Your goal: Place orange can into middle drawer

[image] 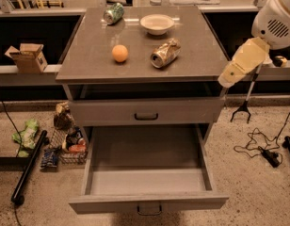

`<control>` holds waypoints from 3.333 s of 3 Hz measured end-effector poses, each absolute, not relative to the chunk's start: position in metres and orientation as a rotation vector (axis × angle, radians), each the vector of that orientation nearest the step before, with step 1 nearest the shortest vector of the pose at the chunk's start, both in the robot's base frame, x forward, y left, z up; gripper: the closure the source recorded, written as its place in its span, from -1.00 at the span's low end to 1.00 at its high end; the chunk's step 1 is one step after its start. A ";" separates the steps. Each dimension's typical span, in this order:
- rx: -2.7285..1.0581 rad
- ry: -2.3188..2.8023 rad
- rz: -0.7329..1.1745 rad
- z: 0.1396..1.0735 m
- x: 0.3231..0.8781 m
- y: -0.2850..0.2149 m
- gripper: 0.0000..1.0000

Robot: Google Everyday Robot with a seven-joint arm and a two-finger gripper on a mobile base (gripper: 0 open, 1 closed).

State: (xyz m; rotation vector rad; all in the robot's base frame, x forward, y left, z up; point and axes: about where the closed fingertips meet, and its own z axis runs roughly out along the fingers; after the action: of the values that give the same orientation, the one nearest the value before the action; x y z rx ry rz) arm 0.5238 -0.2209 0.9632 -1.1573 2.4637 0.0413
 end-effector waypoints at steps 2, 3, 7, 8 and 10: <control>-0.915 2.513 0.074 0.960 0.563 -0.226 -1.00; -0.730 2.543 0.118 0.960 0.590 -0.232 -1.00; -0.403 2.652 0.258 0.929 0.643 -0.226 -1.00; -0.274 2.699 0.318 0.902 0.668 -0.212 -1.00; -0.098 2.751 0.378 0.872 0.694 -0.199 -1.00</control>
Offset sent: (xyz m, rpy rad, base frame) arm 0.0772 -0.0171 -0.0043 0.1738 -0.0287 -0.3498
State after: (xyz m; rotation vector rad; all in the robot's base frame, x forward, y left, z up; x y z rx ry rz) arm 0.6939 -0.1990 0.8715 -0.0982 2.7506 0.3785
